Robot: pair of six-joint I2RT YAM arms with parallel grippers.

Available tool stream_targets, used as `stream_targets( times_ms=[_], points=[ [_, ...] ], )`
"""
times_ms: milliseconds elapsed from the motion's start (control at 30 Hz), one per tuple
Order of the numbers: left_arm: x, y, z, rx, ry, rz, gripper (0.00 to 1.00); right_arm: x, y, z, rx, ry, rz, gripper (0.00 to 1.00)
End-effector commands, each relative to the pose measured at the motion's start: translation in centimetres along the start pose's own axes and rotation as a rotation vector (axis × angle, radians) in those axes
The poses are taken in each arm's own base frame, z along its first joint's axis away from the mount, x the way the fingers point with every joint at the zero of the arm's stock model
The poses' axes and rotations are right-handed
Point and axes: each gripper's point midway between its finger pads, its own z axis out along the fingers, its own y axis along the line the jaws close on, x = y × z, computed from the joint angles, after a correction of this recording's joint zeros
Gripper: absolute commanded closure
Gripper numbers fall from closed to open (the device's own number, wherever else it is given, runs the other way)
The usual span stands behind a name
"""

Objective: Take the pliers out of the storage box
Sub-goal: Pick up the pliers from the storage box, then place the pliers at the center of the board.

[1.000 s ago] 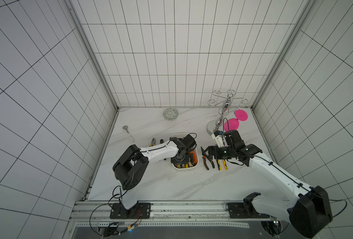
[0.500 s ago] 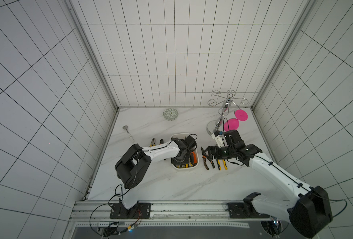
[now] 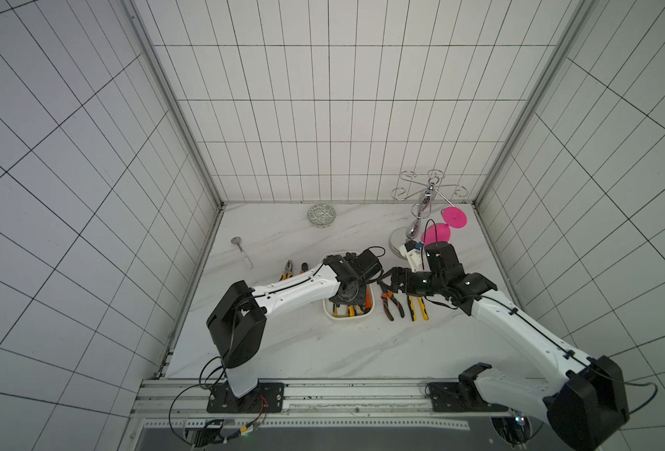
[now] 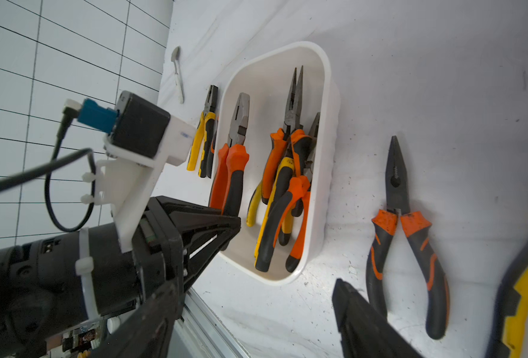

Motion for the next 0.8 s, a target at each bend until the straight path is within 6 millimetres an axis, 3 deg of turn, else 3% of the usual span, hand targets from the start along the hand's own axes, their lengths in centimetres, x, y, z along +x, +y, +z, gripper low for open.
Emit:
stream_targets(
  times_ms=[0, 200, 367, 433, 533, 667, 767],
  points=[
    [-2.5, -2.2, -3.6, 0.076, -0.124, 0.034, 1.0, -2.9, 3.2, -1.0, -0.105, -0.075, 0.019, 0.21],
    [-3.3, -5.9, -6.5, 0.185, -0.201, 0.106, 1.0, -3.4, 3.4, -0.3, -0.135, -0.071, 0.073, 0.28],
    [-3.3, -7.4, -7.5, 0.226, -0.231, 0.154, 1.0, -3.6, 3.5, 0.2, -0.155, -0.053, 0.089, 0.67],
    [-3.2, -7.8, -7.8, 0.238, -0.24, 0.175, 1.0, -3.5, 3.4, 0.3, -0.157, -0.043, 0.093, 0.74],
    [-3.0, -8.2, -8.1, 0.261, -0.246, 0.195, 1.0, -3.4, 3.1, 0.2, -0.153, -0.046, 0.086, 0.71],
    [-2.9, -8.8, -8.5, 0.307, -0.253, 0.208, 1.0, -3.5, 2.8, -0.3, -0.149, -0.064, 0.081, 0.57],
    [-2.8, -9.6, -9.1, 0.349, -0.265, 0.228, 1.0, -3.6, 2.6, -0.4, -0.148, -0.07, 0.092, 0.55]
  ],
)
